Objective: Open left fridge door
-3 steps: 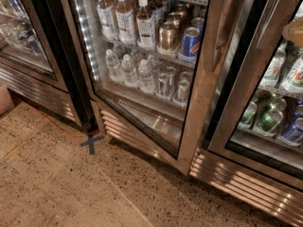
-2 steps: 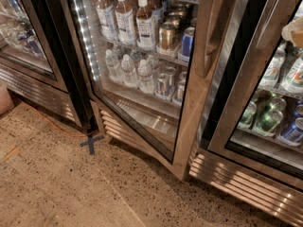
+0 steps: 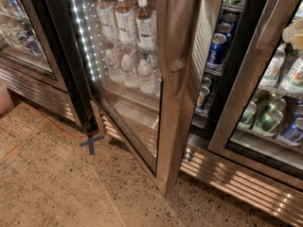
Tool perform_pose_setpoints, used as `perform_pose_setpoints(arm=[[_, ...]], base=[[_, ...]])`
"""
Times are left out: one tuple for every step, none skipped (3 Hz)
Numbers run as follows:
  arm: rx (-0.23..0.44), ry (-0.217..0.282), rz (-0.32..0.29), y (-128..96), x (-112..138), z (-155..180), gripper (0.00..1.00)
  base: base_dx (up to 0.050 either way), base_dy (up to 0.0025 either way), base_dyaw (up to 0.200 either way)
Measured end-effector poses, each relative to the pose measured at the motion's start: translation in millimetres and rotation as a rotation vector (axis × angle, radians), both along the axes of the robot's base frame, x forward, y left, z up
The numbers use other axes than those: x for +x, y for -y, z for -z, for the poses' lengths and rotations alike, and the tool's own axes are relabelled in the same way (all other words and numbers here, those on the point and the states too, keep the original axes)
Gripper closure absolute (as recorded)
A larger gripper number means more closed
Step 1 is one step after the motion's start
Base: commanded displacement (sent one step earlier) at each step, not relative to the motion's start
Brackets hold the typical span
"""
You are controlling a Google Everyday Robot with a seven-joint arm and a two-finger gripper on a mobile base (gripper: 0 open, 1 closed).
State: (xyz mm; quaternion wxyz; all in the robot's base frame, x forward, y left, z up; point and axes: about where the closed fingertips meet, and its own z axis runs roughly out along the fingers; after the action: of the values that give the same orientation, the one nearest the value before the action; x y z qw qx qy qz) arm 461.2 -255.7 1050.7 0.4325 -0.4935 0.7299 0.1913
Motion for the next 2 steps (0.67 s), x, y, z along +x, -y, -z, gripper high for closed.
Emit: perform_pose_setpoints(arm=[[0.0,0.0,0.0,0.0,0.0,0.0,0.36],[0.0,0.0,0.0,0.0,0.0,0.0,0.12]], base=[[0.0,0.0,0.0],[0.0,0.0,0.0]])
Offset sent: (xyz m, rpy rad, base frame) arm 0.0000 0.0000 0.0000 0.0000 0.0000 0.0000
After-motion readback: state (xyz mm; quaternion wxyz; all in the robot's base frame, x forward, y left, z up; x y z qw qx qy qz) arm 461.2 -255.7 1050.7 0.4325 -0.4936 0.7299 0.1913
